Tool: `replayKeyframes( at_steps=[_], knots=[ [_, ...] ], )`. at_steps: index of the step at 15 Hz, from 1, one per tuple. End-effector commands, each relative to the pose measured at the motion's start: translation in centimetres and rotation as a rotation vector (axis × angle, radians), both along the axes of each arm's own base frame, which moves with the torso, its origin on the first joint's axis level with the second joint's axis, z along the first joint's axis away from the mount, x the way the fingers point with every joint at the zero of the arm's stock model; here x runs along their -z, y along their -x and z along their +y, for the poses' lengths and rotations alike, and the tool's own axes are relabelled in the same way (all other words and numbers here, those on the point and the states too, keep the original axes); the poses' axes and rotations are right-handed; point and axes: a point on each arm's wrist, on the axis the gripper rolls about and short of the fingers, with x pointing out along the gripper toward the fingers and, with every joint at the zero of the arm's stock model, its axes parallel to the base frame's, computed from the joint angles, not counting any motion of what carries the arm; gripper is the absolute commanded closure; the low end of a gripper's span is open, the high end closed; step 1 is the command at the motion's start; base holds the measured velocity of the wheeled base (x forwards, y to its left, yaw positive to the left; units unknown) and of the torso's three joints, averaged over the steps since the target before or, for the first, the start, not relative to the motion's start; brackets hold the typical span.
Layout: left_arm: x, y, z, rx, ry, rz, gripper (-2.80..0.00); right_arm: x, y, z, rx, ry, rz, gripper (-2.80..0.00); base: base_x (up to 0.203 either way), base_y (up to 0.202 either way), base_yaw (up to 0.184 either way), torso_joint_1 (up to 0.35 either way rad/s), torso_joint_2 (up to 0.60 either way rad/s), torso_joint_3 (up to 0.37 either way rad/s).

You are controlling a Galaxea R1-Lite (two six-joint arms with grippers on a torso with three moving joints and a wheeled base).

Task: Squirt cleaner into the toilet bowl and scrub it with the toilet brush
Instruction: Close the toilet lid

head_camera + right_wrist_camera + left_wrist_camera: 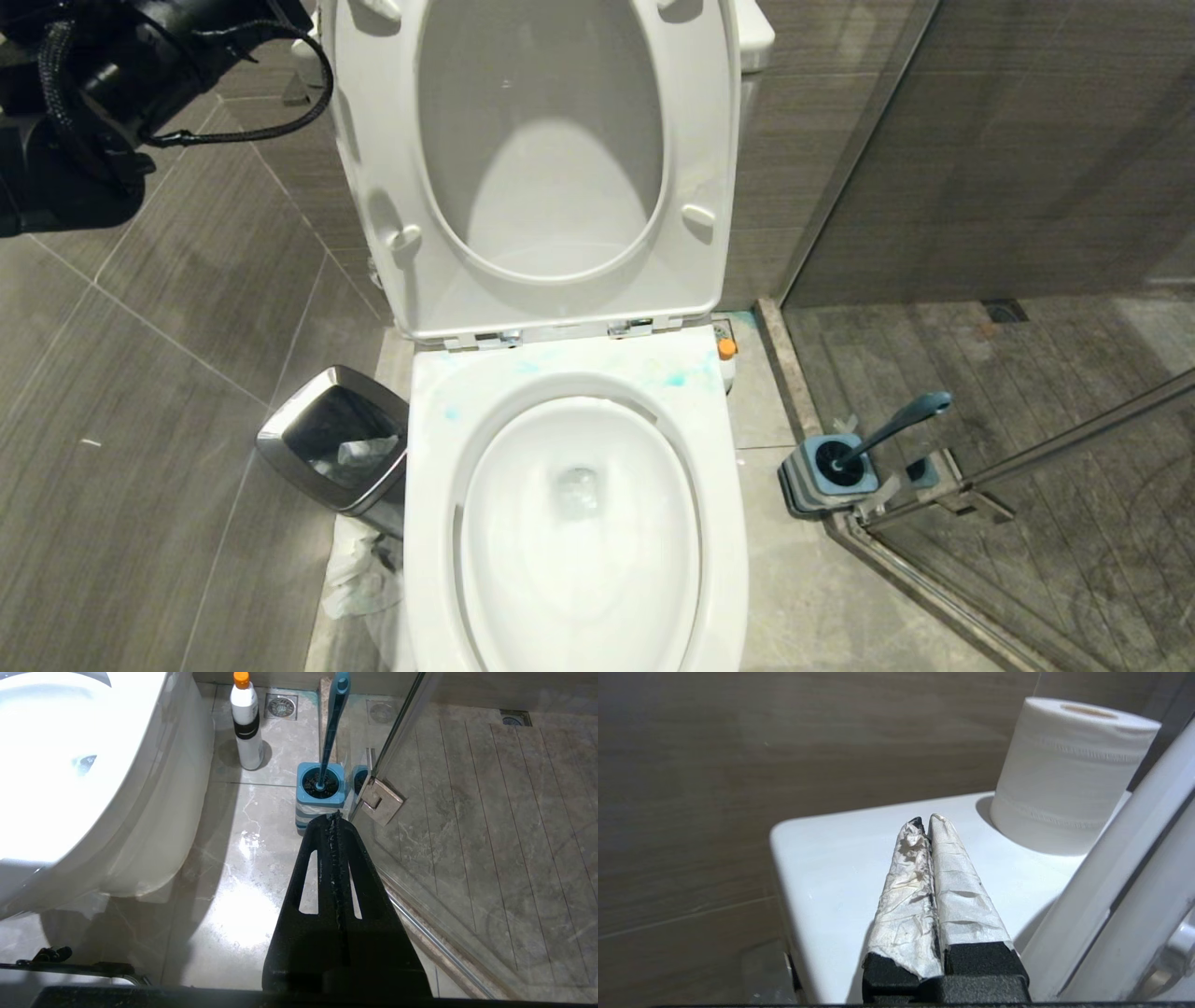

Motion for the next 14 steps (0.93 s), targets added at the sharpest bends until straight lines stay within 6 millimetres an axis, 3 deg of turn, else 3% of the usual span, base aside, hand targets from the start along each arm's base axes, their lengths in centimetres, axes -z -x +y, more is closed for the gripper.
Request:
replayKeyframes(
  at_steps=[1, 8, 14],
  knots=[
    [0.9, -0.4, -0.6, 0.02, -0.003, 0.029, 0.0, 0.0, 0.0, 0.0, -0.001, 0.001, 0.001, 0.0, 0.0, 0.0, 0.0, 0.0, 0.0, 0.0],
    [1.9, 0.4, -1.1, 0.069, -0.023, 0.087, 0.0, 0.0, 0.0, 0.0, -0.001, 0.0, 0.001, 0.0, 0.0, 0.0, 0.0, 0.0, 0.0, 0.0],
    [4.7, 4.1, -0.9, 0.151, -0.065, 0.22, 0.0, 0.0, 0.0, 0.0, -0.001, 0.0, 0.001, 0.0, 0.0, 0.0, 0.0, 0.0, 0.0, 0.0]
  ],
)
